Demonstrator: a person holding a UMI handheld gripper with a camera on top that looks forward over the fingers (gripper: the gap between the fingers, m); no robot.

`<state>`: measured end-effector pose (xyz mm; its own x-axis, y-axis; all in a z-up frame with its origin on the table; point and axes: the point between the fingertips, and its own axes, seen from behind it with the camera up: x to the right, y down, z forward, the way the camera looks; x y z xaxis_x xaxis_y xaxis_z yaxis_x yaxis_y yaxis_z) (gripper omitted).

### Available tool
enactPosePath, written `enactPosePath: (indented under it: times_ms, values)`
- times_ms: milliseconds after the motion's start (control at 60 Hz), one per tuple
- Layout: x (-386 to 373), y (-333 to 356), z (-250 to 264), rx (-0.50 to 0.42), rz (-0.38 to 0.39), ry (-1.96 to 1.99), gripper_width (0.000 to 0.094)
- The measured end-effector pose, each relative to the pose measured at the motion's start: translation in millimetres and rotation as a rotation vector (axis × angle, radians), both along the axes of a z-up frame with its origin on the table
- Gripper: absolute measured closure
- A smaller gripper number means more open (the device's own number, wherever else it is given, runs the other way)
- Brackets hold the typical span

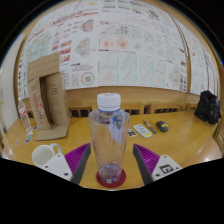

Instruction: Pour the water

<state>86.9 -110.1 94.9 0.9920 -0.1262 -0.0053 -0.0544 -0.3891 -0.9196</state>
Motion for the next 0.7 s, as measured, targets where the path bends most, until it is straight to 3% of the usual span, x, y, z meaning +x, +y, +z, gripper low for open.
enactPosePath:
  times_ms: [50,117,267,533,700]
  values:
    - [1.2,-9.2,4.7,-0.012,-0.015,0.000,0.0111]
    - [-2.6,-26.1,14.2,-0.018,-0.017,0.000,0.0072]
    - [-17.5,-82.6,37.5,-0.040,-0.029,0.002,0.0084]
    - [-62.3,-239.7,87.9,-0.061,-0.059,-0.047,0.0081]
    - [-99.7,-331.5,106.5,-0.079,-0.028,-0.078,0.0084]
